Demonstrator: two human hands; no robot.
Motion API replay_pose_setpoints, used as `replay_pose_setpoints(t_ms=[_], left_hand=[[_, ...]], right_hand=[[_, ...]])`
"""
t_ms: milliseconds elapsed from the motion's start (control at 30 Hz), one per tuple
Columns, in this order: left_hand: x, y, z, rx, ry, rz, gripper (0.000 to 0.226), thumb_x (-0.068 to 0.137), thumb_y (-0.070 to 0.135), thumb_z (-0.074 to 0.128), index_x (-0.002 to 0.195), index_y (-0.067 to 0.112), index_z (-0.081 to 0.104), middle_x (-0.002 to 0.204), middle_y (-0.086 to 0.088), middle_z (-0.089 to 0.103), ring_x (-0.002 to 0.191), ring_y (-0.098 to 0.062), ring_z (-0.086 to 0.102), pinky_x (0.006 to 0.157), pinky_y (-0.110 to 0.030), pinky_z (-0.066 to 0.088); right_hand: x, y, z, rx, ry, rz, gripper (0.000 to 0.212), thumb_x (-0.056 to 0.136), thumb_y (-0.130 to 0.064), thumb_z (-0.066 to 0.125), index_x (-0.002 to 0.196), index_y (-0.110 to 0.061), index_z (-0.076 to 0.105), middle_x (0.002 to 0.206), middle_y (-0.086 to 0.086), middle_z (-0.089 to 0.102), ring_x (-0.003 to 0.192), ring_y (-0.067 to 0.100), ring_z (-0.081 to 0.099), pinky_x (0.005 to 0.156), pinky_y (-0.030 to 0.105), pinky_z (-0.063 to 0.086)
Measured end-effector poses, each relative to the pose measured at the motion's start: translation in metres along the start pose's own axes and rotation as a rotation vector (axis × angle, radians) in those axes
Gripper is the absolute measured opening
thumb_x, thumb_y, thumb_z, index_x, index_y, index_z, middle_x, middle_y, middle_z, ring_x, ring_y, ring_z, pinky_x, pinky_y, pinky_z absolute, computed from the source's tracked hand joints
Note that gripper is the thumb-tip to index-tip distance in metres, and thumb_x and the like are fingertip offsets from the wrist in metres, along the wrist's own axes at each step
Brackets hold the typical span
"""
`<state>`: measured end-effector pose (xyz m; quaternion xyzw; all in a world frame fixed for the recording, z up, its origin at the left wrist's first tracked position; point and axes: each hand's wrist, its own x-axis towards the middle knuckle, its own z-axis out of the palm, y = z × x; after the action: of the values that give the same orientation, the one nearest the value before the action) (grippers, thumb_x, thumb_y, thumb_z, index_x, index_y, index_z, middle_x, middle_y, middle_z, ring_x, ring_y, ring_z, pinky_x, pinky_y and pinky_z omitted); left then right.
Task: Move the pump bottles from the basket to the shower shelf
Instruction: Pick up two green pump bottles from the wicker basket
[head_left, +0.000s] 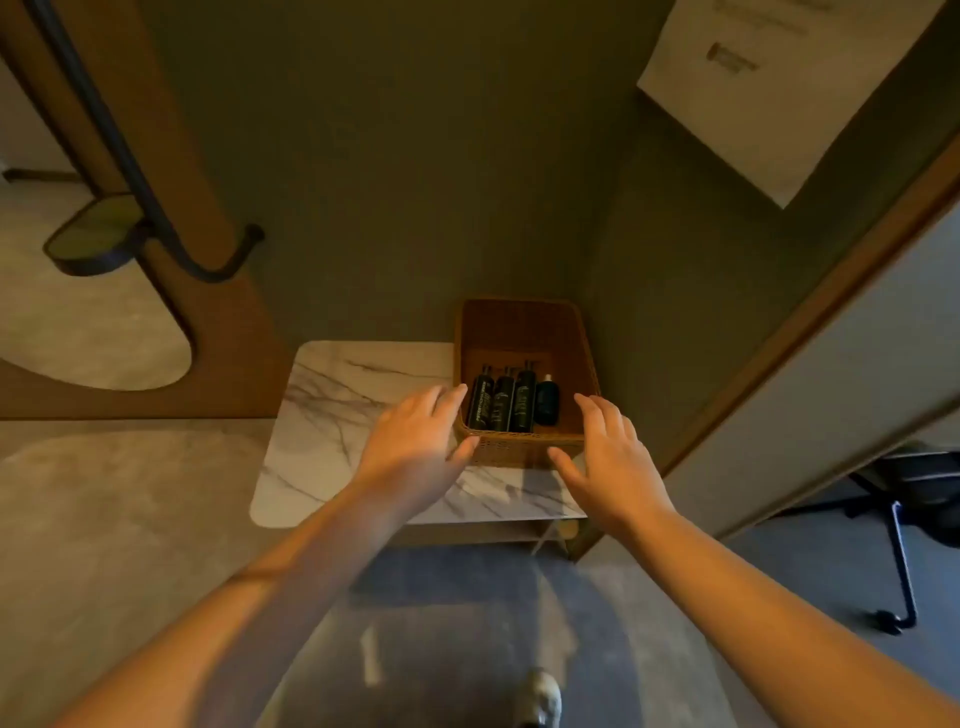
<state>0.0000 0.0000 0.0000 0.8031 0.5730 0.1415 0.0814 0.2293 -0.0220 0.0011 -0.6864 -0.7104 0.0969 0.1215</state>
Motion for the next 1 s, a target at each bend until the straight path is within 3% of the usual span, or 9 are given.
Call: replay_pose_setpoints(t_ms=[233, 467, 600, 1000], left_hand=[[0.048, -0.008, 0.031, 0.033, 0.039, 0.010, 0.062, 0.091, 0.052, 0.040, 0.143, 0.019, 0.032, 0.135, -0.003, 0.049, 0.120, -0.018, 0.046, 0.089, -0.033, 0.043], [0.125, -0.018, 0.067, -0.009, -0.067, -0.101, 0.064, 0.092, 0.052, 0.037, 0.147, 0.023, 0.021, 0.145, -0.001, 0.038, 0.131, -0.018, 0.035, 0.102, -0.035, 0.035], [0.170, -0.013, 0.088, 0.017, -0.105, -0.135, 0.065, 0.091, 0.051, 0.043, 0.146, 0.022, 0.024, 0.138, -0.001, 0.045, 0.121, -0.018, 0.045, 0.094, -0.034, 0.042], [0.251, -0.037, 0.152, -0.044, -0.223, -0.232, 0.067, 0.092, 0.047, 0.041, 0.149, 0.021, 0.017, 0.145, -0.002, 0.036, 0.126, -0.021, 0.040, 0.098, -0.035, 0.039]], right_hand=[[0.058, 0.021, 0.025, 0.064, -0.002, 0.001, 0.069, 0.090, -0.043, 0.053, 0.146, -0.016, 0.021, 0.148, 0.005, 0.032, 0.134, 0.023, 0.035, 0.106, 0.039, 0.040], [0.147, 0.061, 0.054, 0.092, -0.123, -0.010, 0.072, 0.092, -0.045, 0.049, 0.148, -0.018, 0.014, 0.151, 0.007, 0.026, 0.137, 0.025, 0.030, 0.108, 0.039, 0.037], [0.196, 0.090, 0.064, 0.111, -0.203, 0.013, 0.071, 0.092, -0.045, 0.050, 0.147, -0.019, 0.014, 0.151, 0.005, 0.026, 0.135, 0.022, 0.030, 0.105, 0.038, 0.040], [0.285, 0.118, 0.114, 0.200, -0.313, 0.049, 0.072, 0.092, -0.040, 0.052, 0.148, -0.015, 0.015, 0.153, 0.008, 0.023, 0.138, 0.026, 0.025, 0.109, 0.044, 0.033]])
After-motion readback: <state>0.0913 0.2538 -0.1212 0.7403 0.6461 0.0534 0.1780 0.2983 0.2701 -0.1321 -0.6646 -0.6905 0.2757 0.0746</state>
